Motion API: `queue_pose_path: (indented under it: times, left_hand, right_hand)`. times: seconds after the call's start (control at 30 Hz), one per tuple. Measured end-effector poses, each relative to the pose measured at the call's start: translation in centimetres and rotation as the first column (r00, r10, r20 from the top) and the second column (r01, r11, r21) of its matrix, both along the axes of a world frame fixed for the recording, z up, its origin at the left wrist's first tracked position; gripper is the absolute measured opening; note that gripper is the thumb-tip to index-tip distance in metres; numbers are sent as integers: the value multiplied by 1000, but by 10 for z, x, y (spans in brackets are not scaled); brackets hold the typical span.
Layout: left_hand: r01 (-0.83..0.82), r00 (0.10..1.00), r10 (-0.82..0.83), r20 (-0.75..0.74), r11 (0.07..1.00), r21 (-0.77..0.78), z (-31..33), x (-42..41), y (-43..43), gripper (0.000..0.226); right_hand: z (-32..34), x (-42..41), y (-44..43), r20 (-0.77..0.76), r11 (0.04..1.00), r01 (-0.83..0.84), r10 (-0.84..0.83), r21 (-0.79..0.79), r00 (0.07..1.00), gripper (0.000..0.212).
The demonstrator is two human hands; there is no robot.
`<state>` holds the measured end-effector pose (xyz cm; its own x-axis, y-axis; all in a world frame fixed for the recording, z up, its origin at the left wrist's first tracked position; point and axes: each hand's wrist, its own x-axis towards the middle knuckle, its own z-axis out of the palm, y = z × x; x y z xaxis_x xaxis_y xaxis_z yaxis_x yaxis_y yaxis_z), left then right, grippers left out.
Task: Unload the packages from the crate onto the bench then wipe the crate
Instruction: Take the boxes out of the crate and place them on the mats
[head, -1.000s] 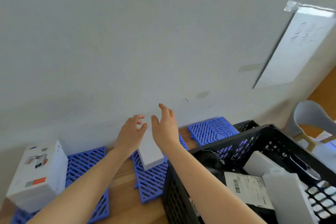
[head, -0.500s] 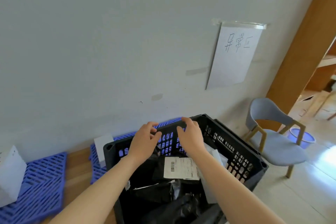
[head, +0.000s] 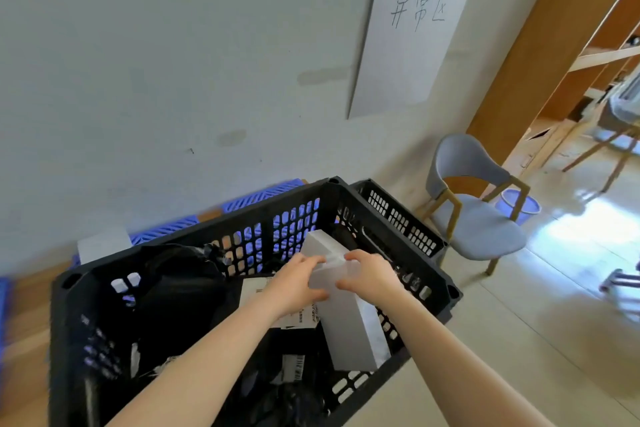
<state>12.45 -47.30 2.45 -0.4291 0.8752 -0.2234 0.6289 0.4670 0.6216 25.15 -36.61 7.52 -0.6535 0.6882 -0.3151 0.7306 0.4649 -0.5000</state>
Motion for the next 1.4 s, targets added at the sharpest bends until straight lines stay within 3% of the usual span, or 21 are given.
queue_pose_path:
  times: [0.2, 0.3, 0.57, 0.87, 1.0, 1.1, 1.23, 1.33, 1.4]
  left_hand:
    - [-37, 999, 38, 10, 999, -30, -4, -8, 9, 59]
    - [-80, 996, 80, 47, 997, 3, 5, -6, 3, 64]
    - [-273, 957, 257, 135, 955, 118, 51, 16, -59, 67]
    - [-499, 865, 435, 251, 803, 326, 95, 55, -151, 73]
    - [-592, 804, 492, 333, 711, 379, 110, 59, -189, 68]
    - [-644, 764, 511, 393, 638, 421, 120, 56, -214, 55]
    - [-689, 724, 554, 411, 559, 461, 123, 42, -242, 45]
    - [-727, 682, 595, 425, 492, 478, 120, 23, -262, 45]
    - [-751, 650, 638, 412, 458, 476, 119, 4, -275, 47]
  right_hand:
    - [-3, -2, 15, -21, 1000, -5, 5, 5, 1000, 49]
    - [4, 0, 16, -72, 1000, 4, -6, -17, 997, 49]
    - [48, 10, -12, -391, 998, -58, 46, -19, 919, 44]
    - [111, 7, -95, -712, 972, -120, -62, -203, 700, 55]
    - [126, -9, -135, -766, 933, -133, -186, -334, 616, 43]
    - [134, -24, -163, -781, 915, -173, -199, -364, 592, 28]
    - [142, -44, -194, -819, 897, -253, -178, -363, 546, 24]
    - [139, -69, -214, -818, 891, -309, -110, -333, 565, 28]
    - [131, -93, -227, -787, 891, -363, 9, -274, 616, 43]
